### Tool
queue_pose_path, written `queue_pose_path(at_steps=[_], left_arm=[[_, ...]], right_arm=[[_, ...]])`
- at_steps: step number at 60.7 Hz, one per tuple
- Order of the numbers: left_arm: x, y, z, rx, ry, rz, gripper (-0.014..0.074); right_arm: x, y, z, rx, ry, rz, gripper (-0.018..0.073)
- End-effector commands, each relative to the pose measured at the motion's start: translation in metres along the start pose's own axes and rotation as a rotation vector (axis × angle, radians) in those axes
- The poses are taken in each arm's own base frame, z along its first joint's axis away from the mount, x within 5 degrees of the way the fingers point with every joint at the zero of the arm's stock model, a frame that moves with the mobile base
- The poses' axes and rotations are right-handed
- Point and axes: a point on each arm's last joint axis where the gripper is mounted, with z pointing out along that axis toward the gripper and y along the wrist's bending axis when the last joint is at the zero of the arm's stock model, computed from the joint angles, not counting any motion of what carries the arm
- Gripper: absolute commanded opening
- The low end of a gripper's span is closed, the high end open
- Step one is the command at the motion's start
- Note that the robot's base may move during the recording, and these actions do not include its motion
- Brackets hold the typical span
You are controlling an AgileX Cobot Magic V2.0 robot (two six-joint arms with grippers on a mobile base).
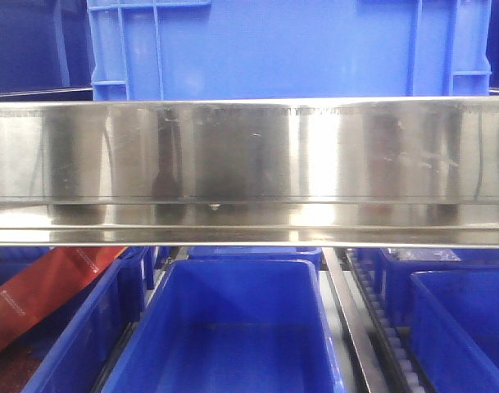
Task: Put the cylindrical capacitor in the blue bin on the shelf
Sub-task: 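Drive up to the shelf, stopping before the blue bins, then move the left gripper over a blue bin and release the orange capacitor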
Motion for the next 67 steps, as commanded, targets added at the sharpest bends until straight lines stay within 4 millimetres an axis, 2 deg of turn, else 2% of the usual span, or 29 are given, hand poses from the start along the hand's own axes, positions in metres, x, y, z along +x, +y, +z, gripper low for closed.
queue_pose_path(at_steps=[1,20,51,59,67], left_arm=[[-0.005,-0.001,-0.002,0.006,-0.037,0.002,-0.0111],[-0.018,-0.001,-0.003,0.01,-0.189,0.001,-0.0111],[-0.024,-0.002,-0.003,0.016,-0.242,-0.003,-0.0111],[-0.026,-0.004,0.015,0.028,-0.219,-0.011,-0.0111],[-0.044,-0.014,0.037,0.078,-0.199,0.002,-0.0111]], right_arm=[[-0.002,0.0,0.0,0.005,-0.023,-0.007,-0.0146],[-0.002,0.0,0.0,0.005,-0.023,-0.007,-0.0146],[-0.005,0.0,0.0,0.005,-0.048,-0.007,-0.0146],[-0.005,0.0,0.0,0.005,-0.05,-0.007,-0.0146],[-0.005,0.0,0.0,0.005,-0.054,-0.007,-0.0146]])
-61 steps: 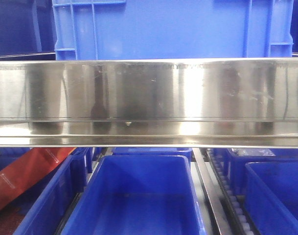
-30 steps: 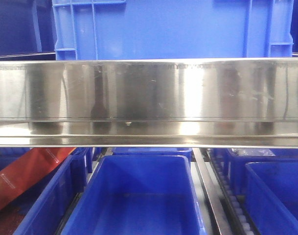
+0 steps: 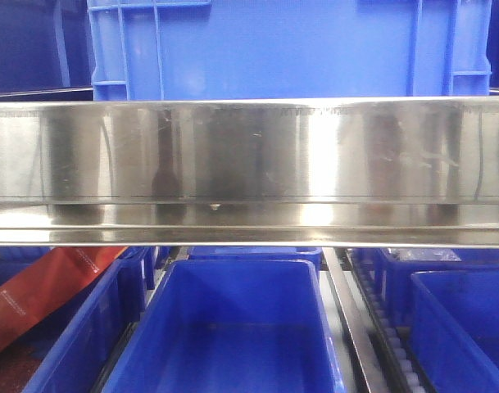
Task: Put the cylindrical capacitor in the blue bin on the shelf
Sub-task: 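Move the left gripper over a blue bin and release the orange capacitor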
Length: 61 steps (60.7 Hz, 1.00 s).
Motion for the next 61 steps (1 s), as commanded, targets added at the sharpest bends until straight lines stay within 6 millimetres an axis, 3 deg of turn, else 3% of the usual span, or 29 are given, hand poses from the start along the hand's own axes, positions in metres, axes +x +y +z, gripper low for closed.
queue_pose_path(at_steps=[1,15,26,36,50,55,61], left_arm=[[-0.015,-0.011,0.016,0.057,-0.029,0.023,-0.0111],[-0.06,-0.065,0.065,0.246,-0.066,0.139,-0.0111],[-0.073,-0.116,0.118,0.352,-0.039,0.161,-0.0111],[-0.059,-0.155,0.168,0.4,0.042,0.191,-0.0111],[-0.022,-0.174,0.219,0.401,0.164,0.211,-0.0099],[-0.014,-0.177,0.227,0.401,0.198,0.218,-0.0025],[-0.01,-0.179,0.23,0.405,0.216,0.215,0.0155]], right_arm=[[-0.004,0.0,0.0,0.005,-0.038,-0.007,-0.0146],[-0.005,0.0,0.0,0.005,-0.051,-0.007,-0.0146],[-0.007,0.0,0.0,0.006,-0.075,-0.008,-0.0146],[-0.01,-0.001,-0.001,0.006,-0.104,-0.008,-0.0146],[-0.01,0.001,-0.001,-0.016,-0.104,0.018,-0.0146],[-0.01,0.002,-0.001,-0.027,-0.104,0.029,-0.0146],[-0.01,0.002,-0.001,-0.027,-0.104,0.029,-0.0146]])
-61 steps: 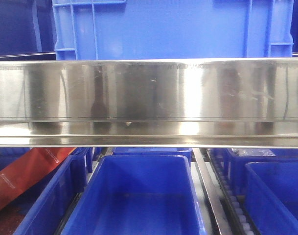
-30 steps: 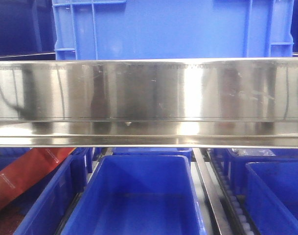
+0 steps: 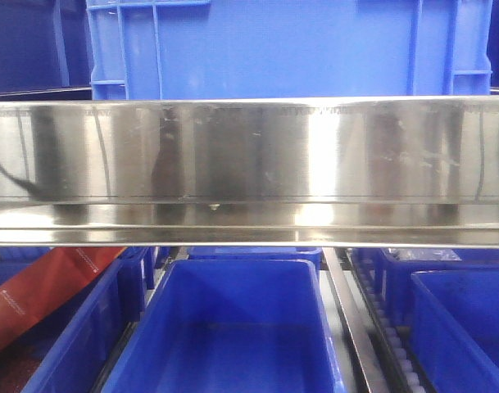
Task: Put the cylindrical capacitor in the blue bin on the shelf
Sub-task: 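Move the left gripper over a blue bin and release the orange capacitor, then move the right gripper over the same bin and release the maroon capacitor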
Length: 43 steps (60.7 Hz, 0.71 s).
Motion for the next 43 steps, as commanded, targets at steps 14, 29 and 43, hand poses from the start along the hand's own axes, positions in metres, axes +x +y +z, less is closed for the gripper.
queue_pose_path(at_steps=[14,29,43], left_arm=[[-0.005,-0.001,-0.004,0.015,-0.026,-0.022,0.0571],[-0.01,0.0,-0.028,0.017,-0.006,-0.021,0.0597],[-0.022,0.011,-0.094,-0.014,-0.015,-0.023,0.0309]], right_arm=[[-0.003,0.0,0.0,-0.003,-0.029,0.002,-0.0146],[-0.003,0.001,0.0,-0.018,-0.024,0.0,-0.0146],[-0.002,0.002,0.0,-0.023,-0.015,-0.001,-0.0146]])
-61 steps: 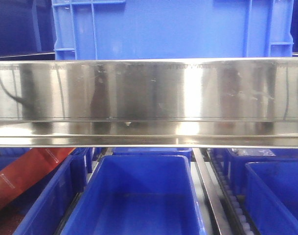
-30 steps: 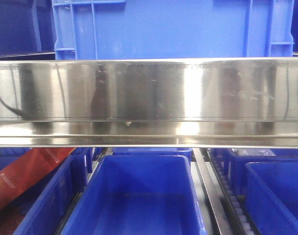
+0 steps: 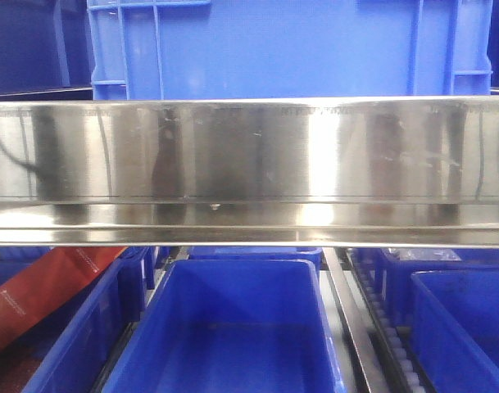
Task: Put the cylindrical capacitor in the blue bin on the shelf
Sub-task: 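Move the right gripper over the same bin and release the maroon capacitor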
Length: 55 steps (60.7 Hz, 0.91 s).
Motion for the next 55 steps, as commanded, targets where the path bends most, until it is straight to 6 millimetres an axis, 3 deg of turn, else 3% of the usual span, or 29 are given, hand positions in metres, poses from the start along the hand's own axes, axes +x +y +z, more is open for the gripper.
queue_pose_path(at_steps=[1,6,14,24,31,46,55], left_arm=[[-0.007,0.009,-0.038,-0.024,-0.02,-0.009,0.0277],[-0.006,0.018,-0.064,-0.046,0.005,-0.024,0.0093],[0.004,0.035,-0.102,-0.093,0.066,-0.06,-0.0111],[0.025,0.047,-0.146,-0.15,0.063,-0.101,-0.0111],[0.048,0.044,-0.178,-0.18,0.019,-0.112,-0.0111],[0.119,0.027,-0.229,-0.228,-0.107,-0.184,-0.0111],[0.159,0.017,-0.253,-0.268,-0.172,-0.188,-0.0111]], right_arm=[[-0.002,0.0,0.0,-0.001,-0.019,-0.001,-0.0146],[-0.002,0.0,0.001,-0.001,-0.014,-0.001,-0.0146],[-0.001,-0.001,0.008,0.001,0.006,0.001,-0.0146],[-0.002,-0.001,0.02,0.003,0.037,0.002,-0.0146],[-0.007,-0.002,0.03,0.001,0.048,-0.021,-0.0146],[-0.032,0.01,0.056,-0.086,0.054,-0.069,-0.0146],[-0.055,0.029,0.087,-0.178,0.068,-0.135,-0.0146]])
